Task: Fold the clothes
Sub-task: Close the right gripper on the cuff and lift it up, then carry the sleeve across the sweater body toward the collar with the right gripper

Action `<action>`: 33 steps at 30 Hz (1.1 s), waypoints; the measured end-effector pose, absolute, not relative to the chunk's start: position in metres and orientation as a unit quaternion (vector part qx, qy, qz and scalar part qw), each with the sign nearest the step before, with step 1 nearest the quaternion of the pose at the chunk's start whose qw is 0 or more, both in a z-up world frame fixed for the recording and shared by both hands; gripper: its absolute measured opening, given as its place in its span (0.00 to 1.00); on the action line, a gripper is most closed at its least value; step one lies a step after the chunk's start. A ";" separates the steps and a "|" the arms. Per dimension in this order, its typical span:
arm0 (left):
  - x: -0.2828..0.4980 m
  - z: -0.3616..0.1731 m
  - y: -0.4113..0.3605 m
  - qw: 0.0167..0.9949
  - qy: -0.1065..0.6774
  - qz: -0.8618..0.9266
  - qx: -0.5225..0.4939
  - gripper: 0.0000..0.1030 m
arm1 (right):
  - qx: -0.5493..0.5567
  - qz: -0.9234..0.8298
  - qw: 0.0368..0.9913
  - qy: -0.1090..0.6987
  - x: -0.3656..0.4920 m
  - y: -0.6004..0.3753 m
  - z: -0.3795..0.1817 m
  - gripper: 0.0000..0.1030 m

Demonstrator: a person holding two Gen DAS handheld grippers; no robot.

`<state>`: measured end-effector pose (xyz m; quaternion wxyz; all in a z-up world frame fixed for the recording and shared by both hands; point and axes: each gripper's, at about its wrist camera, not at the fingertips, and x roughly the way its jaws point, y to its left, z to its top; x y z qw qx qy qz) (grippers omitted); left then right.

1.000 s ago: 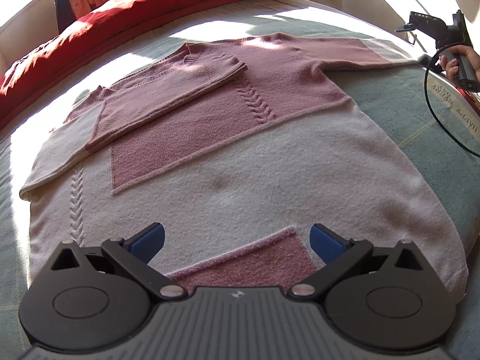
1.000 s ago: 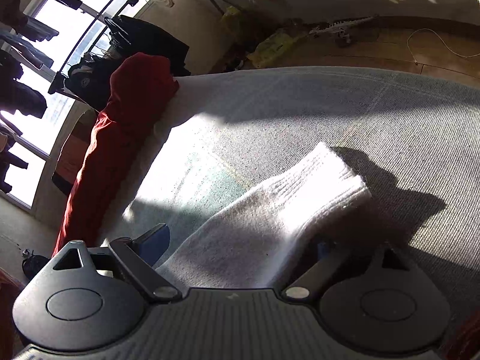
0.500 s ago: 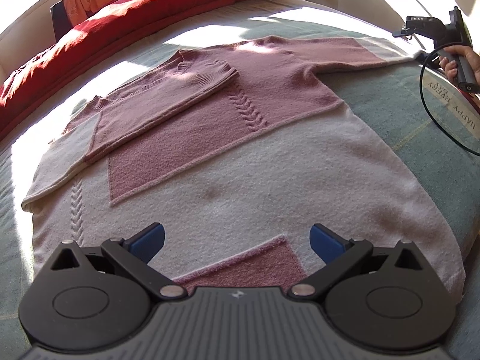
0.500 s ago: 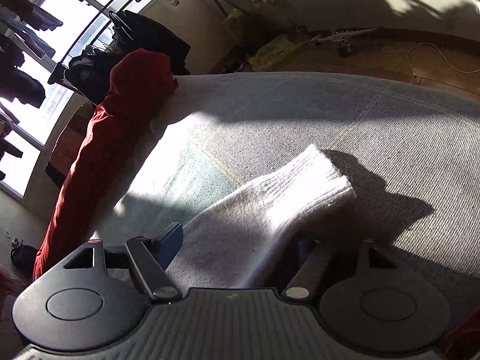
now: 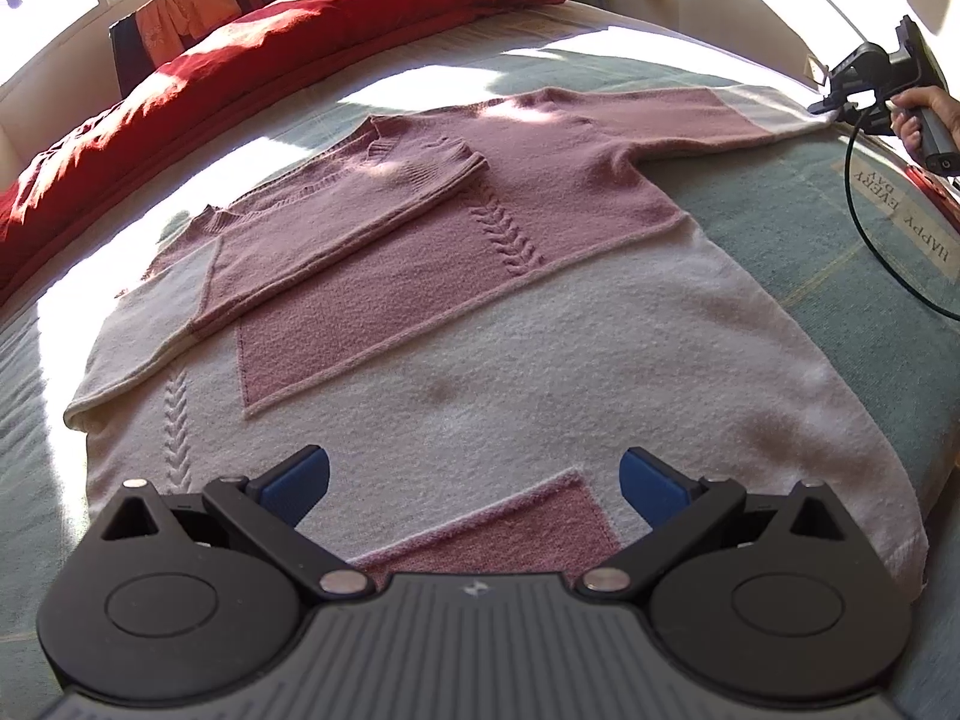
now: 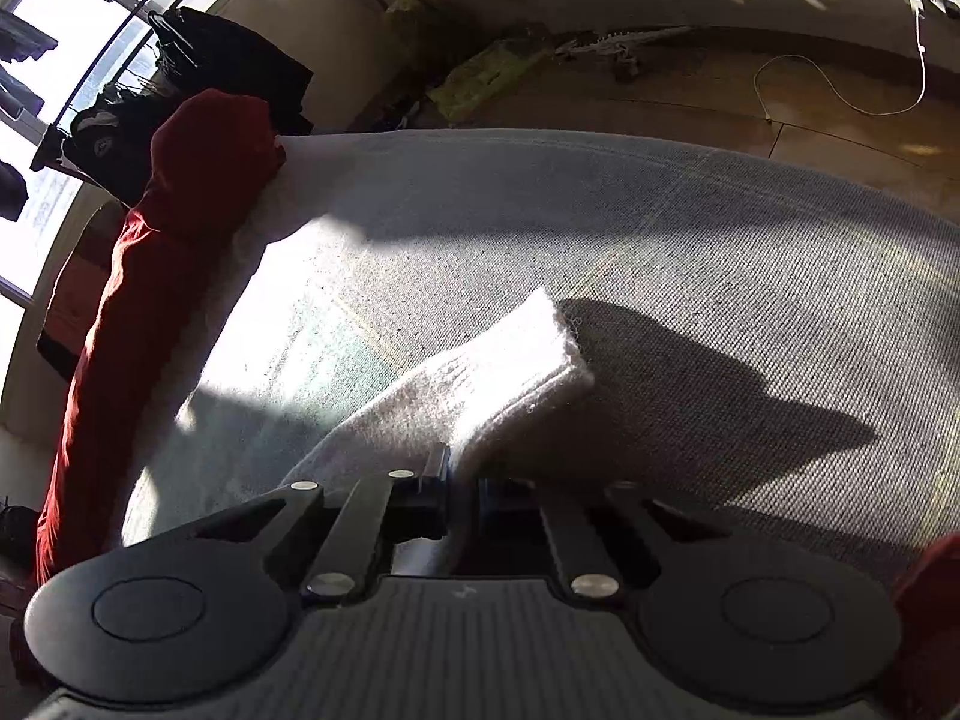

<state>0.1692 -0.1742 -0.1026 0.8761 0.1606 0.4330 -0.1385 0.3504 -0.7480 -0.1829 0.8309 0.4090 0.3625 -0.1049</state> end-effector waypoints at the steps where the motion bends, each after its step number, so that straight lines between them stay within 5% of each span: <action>1: 0.169 -0.101 -0.172 0.878 0.431 -0.137 0.158 0.99 | 0.406 -0.109 0.831 0.364 0.350 -0.746 -0.180 0.08; 33: 0.102 -0.066 -0.079 0.896 0.407 -0.142 0.105 0.99 | 0.228 0.017 0.904 0.361 0.376 -0.509 0.021 0.08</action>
